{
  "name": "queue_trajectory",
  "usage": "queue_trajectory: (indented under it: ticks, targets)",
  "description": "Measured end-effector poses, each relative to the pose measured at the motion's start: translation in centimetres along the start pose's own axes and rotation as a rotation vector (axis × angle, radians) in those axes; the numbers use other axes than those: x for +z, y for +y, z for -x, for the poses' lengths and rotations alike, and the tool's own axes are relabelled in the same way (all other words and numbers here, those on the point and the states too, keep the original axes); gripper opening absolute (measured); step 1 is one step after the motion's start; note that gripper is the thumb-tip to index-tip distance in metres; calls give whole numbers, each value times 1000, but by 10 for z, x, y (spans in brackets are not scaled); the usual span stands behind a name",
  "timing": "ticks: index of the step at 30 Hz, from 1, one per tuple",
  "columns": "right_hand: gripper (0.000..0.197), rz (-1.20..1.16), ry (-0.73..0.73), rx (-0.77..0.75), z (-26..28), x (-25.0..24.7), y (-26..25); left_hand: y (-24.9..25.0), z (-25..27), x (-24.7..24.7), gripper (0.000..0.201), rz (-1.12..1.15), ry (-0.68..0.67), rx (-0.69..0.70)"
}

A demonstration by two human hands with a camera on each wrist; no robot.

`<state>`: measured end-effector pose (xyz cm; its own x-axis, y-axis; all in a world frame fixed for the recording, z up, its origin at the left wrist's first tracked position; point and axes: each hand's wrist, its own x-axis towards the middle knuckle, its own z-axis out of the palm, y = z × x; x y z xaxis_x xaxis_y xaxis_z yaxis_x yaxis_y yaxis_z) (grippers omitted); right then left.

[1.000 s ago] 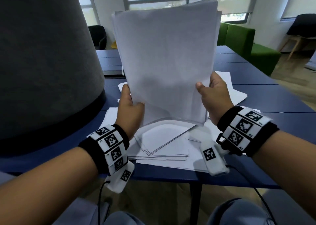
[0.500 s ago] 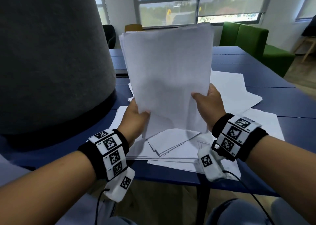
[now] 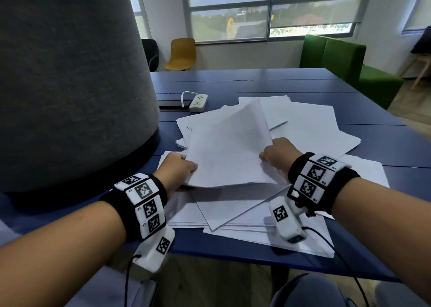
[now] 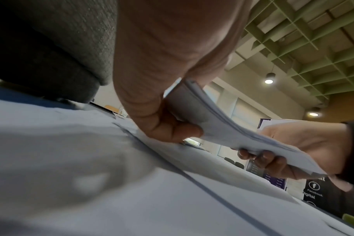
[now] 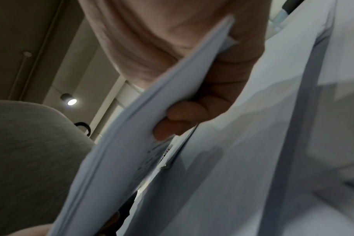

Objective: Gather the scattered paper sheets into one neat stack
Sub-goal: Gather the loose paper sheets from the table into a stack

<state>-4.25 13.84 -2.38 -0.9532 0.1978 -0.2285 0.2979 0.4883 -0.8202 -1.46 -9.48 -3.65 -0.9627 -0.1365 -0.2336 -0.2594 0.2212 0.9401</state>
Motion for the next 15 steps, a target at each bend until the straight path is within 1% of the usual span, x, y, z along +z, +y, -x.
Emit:
queue_trajectory:
  ticks: [1,2,5,6,8,10,13,15]
  targets:
    - [36,25,-16,16,-1,-2,0,2,2,-1,8,6,-10,-30]
    - [37,45,-32,27,-3,-2,-1,4,5,-1,9,41,-29,-62]
    - [38,42,-90,24,-5,3,-1,7,13,-5,22,228,-60,-151]
    - [34,49,-114,23,-6,6,-2,7,14,-8,25,264,-49,-161]
    - [17,66,-146,28,-8,12,-9,6,16,-14,31,289,-4,-150]
    - [11,48,-107,41,-16,16,-19,2,23,-21,33,300,56,-136]
    - [12,51,-50,31,-28,20,-32,-12,43,-34,30,270,120,-129]
    - [13,77,-32,16,-34,23,-41,-23,57,-46,28,234,136,-136]
